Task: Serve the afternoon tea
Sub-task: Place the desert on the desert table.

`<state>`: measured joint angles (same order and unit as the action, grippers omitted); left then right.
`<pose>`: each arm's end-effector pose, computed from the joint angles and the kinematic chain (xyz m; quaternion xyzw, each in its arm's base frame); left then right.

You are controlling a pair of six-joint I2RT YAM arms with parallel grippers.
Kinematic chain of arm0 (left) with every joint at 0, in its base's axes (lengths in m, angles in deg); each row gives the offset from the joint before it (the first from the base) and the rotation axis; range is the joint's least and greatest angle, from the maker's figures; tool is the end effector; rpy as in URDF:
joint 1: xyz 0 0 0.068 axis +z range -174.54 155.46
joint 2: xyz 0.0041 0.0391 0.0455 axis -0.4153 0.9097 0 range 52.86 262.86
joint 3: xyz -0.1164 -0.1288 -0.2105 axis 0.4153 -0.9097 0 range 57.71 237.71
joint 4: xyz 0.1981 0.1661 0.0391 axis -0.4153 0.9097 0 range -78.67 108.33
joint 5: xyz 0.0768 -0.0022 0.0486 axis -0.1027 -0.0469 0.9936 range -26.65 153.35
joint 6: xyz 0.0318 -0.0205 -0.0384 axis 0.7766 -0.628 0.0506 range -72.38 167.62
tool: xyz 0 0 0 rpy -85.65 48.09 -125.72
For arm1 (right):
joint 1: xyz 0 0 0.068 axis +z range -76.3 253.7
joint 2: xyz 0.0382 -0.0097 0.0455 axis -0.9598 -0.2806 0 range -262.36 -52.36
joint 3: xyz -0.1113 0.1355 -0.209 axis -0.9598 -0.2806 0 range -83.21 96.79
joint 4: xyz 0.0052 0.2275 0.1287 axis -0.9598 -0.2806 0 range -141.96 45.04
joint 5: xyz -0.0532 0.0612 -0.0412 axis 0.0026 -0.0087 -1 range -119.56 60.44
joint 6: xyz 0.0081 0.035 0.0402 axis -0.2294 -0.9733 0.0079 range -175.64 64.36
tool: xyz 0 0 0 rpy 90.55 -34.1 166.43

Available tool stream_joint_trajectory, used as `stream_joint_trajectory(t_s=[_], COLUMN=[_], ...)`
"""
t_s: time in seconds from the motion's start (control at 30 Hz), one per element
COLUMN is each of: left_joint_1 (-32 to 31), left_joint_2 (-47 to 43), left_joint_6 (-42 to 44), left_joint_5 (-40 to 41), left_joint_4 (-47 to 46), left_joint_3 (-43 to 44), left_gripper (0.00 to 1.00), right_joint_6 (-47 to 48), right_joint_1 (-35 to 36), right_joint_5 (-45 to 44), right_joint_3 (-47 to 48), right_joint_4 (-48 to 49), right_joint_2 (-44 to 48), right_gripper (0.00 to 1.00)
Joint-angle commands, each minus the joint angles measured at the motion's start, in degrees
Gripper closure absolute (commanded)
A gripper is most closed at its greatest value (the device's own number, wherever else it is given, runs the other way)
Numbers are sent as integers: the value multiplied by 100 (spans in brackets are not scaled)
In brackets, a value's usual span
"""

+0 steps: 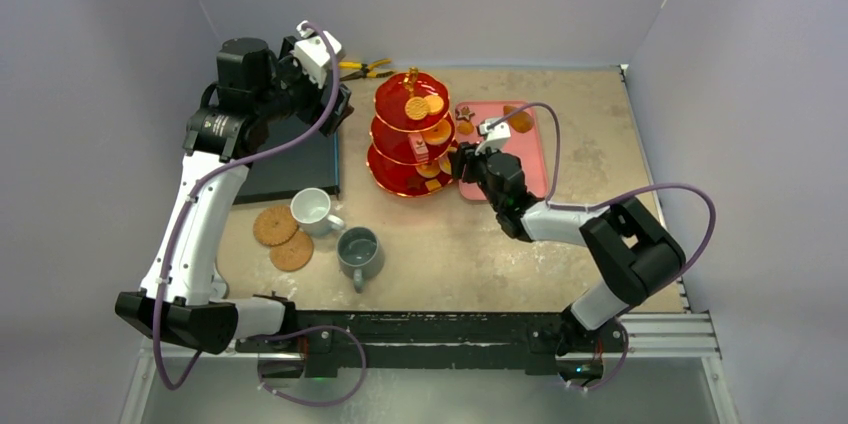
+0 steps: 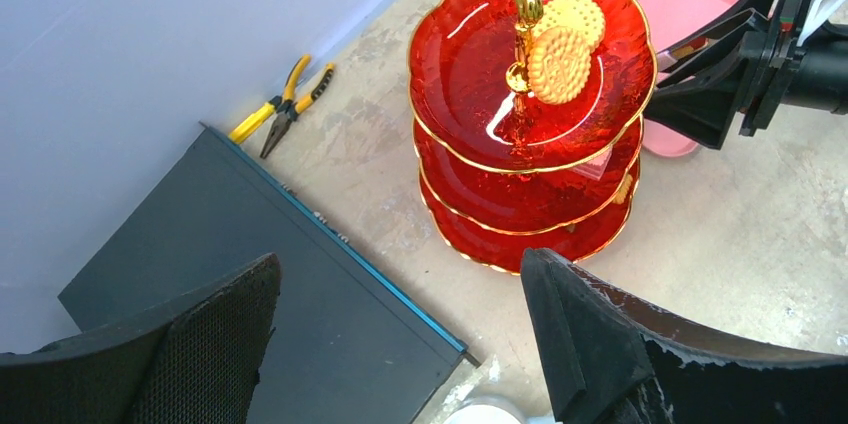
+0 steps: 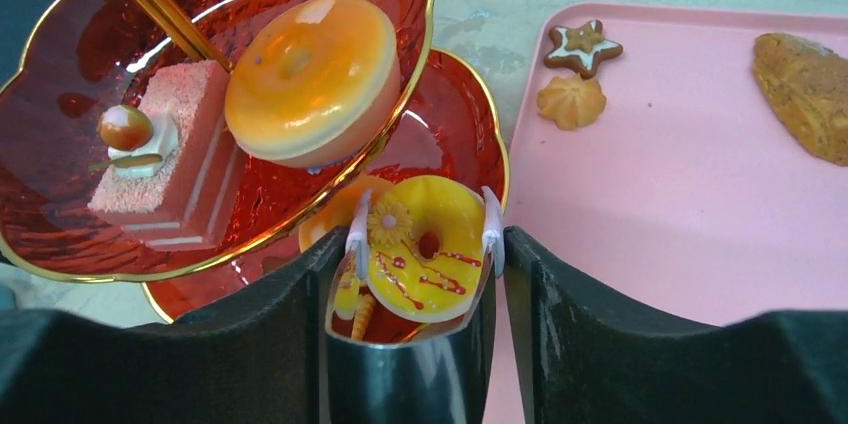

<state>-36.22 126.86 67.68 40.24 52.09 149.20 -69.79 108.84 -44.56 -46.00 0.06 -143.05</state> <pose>0.2526 -0.0666 0.4560 0.3297 0.7569 -0.1276 0.5496 0.2706 0.1793 0.2003 -0.0529 0.7539 0.1800 0.6297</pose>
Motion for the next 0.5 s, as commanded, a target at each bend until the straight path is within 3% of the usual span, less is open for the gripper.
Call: stream_joint_trajectory(t_s=[0.0, 0.27, 0.47], left_joint_1=[26, 26, 26], left_joint_2=[-11, 18, 17], left_joint_6=[-113, -136, -144], left_joint_5=[-149, -176, -193], left_joint_4=[-220, -235, -243], left_joint_3=[84, 124, 109], left_gripper=[11, 11, 11], right_joint_6=[-135, -118, -125], right_joint_1=[2, 2, -7], right_joint_5=[112, 33, 91], right_joint_3=[-94, -146, -186], right_joint_4=[454, 320, 134], right_joint_2=[92, 278, 559], right_gripper=[41, 32, 32])
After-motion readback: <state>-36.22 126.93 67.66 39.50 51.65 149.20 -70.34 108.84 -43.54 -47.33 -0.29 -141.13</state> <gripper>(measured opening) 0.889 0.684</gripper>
